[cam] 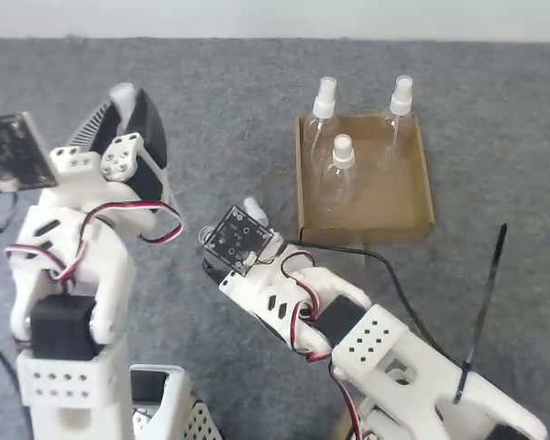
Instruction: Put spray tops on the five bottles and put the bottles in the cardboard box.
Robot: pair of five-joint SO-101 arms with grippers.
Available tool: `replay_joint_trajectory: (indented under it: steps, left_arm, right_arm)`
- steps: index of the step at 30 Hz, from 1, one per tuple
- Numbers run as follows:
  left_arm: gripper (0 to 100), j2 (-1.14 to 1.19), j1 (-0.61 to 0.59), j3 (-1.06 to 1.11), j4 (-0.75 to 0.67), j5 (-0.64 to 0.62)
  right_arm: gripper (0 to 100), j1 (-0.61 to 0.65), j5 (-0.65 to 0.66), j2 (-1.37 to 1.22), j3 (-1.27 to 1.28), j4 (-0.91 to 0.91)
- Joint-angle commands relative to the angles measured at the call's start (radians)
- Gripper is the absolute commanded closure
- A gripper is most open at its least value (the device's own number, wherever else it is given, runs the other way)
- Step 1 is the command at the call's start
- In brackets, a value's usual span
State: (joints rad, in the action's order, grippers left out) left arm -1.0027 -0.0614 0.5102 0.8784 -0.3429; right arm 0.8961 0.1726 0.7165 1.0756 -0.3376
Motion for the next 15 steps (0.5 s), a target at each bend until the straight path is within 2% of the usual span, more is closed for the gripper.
replay_joint_trajectory:
  steps: [1, 11, 15]
  left_arm:
    - [99, -0.023, 0.005, -0.005, -0.034, -0.011]
    - [99, -0.028, 0.103, 0.099, -0.032, -0.009]
    - [99, -0.029, 0.104, 0.125, -0.031, -0.009]
  right_arm:
    - [99.3, 0.008, -0.014, 0.007, -0.014, 0.024]
    - [99.3, 0.007, -0.015, 0.007, -0.012, 0.024]
    - [99.3, 0.005, -0.015, 0.007, -0.012, 0.022]
